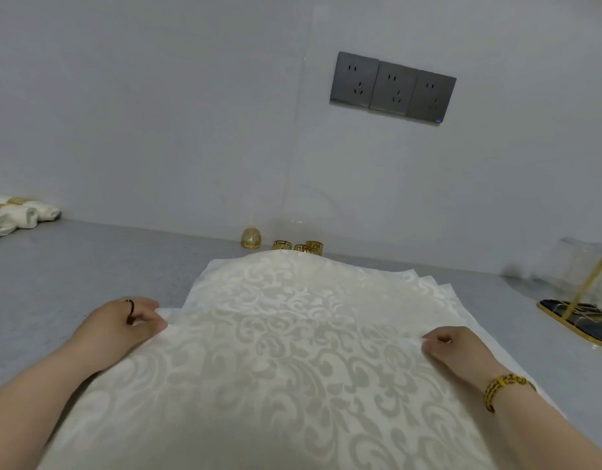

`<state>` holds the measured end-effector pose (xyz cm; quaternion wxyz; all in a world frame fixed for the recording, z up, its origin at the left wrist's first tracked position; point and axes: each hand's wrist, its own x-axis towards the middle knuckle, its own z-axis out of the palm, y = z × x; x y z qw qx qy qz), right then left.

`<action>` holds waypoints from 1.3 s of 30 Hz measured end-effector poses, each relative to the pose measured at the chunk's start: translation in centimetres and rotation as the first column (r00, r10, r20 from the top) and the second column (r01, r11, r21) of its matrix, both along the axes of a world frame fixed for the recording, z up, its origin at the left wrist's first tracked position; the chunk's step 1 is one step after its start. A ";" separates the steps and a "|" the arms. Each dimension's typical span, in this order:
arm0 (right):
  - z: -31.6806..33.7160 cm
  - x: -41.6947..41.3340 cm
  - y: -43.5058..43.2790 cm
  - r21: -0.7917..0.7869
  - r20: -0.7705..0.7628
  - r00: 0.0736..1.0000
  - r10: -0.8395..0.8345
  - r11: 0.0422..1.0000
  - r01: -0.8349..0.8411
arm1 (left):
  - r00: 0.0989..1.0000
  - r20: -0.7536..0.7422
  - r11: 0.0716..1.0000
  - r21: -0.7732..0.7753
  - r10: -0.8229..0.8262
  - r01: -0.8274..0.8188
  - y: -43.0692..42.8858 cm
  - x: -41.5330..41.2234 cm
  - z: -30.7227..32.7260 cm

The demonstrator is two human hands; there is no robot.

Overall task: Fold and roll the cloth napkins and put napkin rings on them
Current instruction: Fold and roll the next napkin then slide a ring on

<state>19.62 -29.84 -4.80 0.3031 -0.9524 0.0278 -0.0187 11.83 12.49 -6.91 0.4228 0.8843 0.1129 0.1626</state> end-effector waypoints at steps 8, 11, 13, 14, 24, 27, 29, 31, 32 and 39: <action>-0.4 0.1 -0.1 0.107 0.039 0.999 0.003 0.994 -0.007 | 0.997 -0.067 0.999 -0.010 -0.049 0.048 1.2 0.0 -0.1; 0.0 0.9 -0.1 0.025 0.026 1.000 0.003 1.000 -0.003 | 1.000 -0.005 0.995 -0.103 0.015 -0.015 1.5 0.2 -0.1; 0.3 1.6 0.0 -0.039 -0.001 1.000 -0.005 0.999 0.005 | 0.999 0.006 0.995 -0.092 0.044 -0.043 1.5 0.8 0.1; 0.5 1.8 0.1 -0.072 -0.008 1.000 -0.014 0.997 0.013 | 0.999 0.002 0.997 -0.063 0.051 -0.051 1.5 1.1 0.3; 0.1 1.5 1.6 -0.407 0.201 0.977 -0.066 0.902 0.145 | 0.965 -0.191 0.883 0.464 0.180 -0.073 -0.5 1.8 2.5; 0.9 -0.4 3.2 -0.419 0.315 0.947 0.058 0.904 0.083 | 0.998 -0.046 0.875 0.481 -0.042 0.059 -3.4 -1.4 2.6; 0.9 -3.2 5.4 -0.339 0.437 0.877 0.200 0.940 -0.045 | 0.970 -0.036 0.832 0.508 -0.239 0.224 -6.8 -4.7 2.6; 0.4 -6.5 8.0 -0.329 0.545 0.742 0.391 0.913 -0.240 | 0.937 -0.036 0.729 0.618 -0.346 0.293 -9.2 -7.3 1.6; -0.1 -8.2 9.3 -0.356 0.572 0.662 0.484 0.874 -0.332 | 0.925 -0.075 0.664 0.674 -0.373 0.322 -10.2 -8.2 1.0; -3.7 -13.8 12.2 -0.523 0.191 0.775 0.603 0.730 -0.439 | 0.890 -0.325 0.514 0.729 -0.321 0.452 -12.1 -9.7 -2.3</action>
